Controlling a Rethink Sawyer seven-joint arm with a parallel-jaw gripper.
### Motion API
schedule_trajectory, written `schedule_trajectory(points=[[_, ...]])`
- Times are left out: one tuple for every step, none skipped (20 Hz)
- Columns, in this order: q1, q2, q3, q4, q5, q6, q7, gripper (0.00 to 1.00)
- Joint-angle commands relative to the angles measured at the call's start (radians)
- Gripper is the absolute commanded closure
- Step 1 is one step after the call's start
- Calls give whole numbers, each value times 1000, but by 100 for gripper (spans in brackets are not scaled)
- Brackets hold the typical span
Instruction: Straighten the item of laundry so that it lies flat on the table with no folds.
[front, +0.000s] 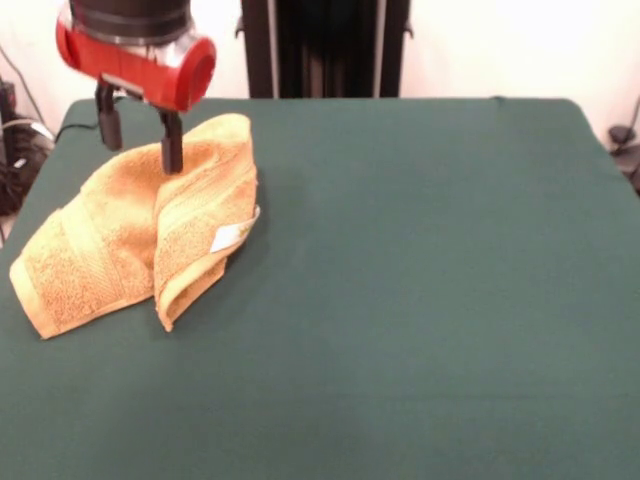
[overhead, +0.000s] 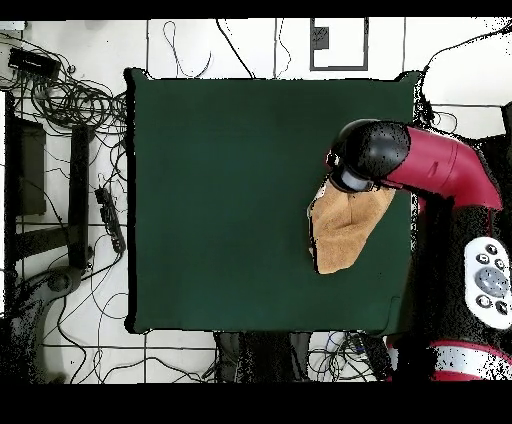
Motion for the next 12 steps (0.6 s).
schedule_trajectory(points=[[19, 125, 139, -8, 15, -50, -10, 0], [18, 127, 139, -6, 16, -55, -8, 0], [18, 130, 139, -4, 17, -60, -7, 0], [17, 133, 139, -1, 17, -67, -5, 0], [17, 137, 139, 2, 18, -75, -3, 0], [16, 141, 139, 6, 19, -83, -1, 0], [16, 144, 137, 10, 20, -87, 3, 0], [17, 148, 136, 12, 21, -92, 6, 0], [17, 150, 135, 16, 22, -100, 9, 0], [17, 152, 135, 20, 23, -108, 12, 0], [19, 153, 134, 24, 25, -115, 17, 0], [20, 154, 132, 25, 28, -116, 23, 0]])
